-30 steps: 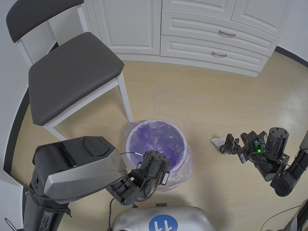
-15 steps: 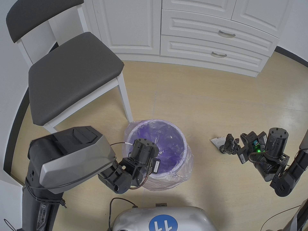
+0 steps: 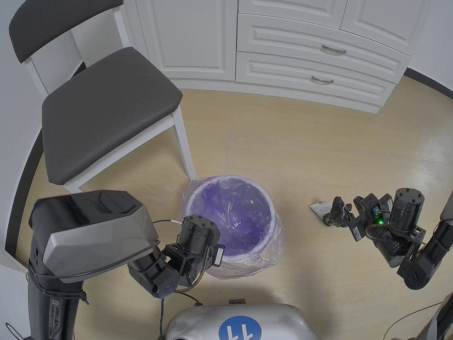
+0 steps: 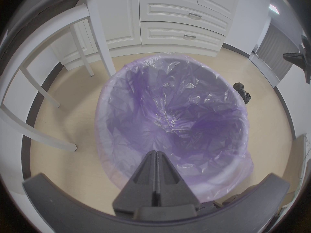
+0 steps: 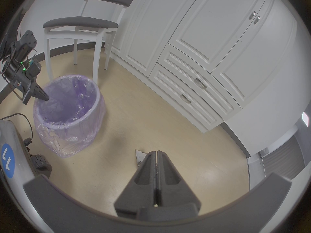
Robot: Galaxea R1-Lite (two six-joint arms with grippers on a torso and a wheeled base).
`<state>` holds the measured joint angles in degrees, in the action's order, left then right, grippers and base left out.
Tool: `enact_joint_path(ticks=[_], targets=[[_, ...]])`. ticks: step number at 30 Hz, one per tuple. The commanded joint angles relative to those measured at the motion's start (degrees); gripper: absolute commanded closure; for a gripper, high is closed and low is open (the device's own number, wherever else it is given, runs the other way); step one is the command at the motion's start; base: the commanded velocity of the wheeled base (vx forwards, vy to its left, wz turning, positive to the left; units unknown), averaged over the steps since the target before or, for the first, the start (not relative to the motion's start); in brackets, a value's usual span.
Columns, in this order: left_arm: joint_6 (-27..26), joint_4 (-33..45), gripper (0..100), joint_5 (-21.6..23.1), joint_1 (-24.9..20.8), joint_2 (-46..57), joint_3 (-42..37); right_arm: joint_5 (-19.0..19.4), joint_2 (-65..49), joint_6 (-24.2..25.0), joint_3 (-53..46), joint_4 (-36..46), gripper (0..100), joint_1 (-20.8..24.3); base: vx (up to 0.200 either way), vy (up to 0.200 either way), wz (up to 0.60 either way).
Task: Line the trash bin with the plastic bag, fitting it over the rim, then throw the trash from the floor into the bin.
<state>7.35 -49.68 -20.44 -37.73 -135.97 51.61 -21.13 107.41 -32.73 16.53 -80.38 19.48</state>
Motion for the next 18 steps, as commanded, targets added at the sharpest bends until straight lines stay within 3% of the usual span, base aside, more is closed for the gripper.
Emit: enact_joint_path(ticks=[1,8,18], targets=[[-0.06,-1.65,100,-0.03,-0.5,0.62,-3.1,-0.06,0.08,0.04,0.08,-0.04,100,0.03,0.0,0.0,0.0],[-0.06,-6.84,100,-0.12,-1.21,0.18,-6.61,-0.06,0.34,-0.05,0.17,-0.04,100,-0.06,0.0,0.0,0.0],[-3.04,-5.61,100,0.23,1.96,-0.43,3.93,-0.06,0.25,0.12,0.34,-0.12,100,-0.06,0.0,0.0,0.0]])
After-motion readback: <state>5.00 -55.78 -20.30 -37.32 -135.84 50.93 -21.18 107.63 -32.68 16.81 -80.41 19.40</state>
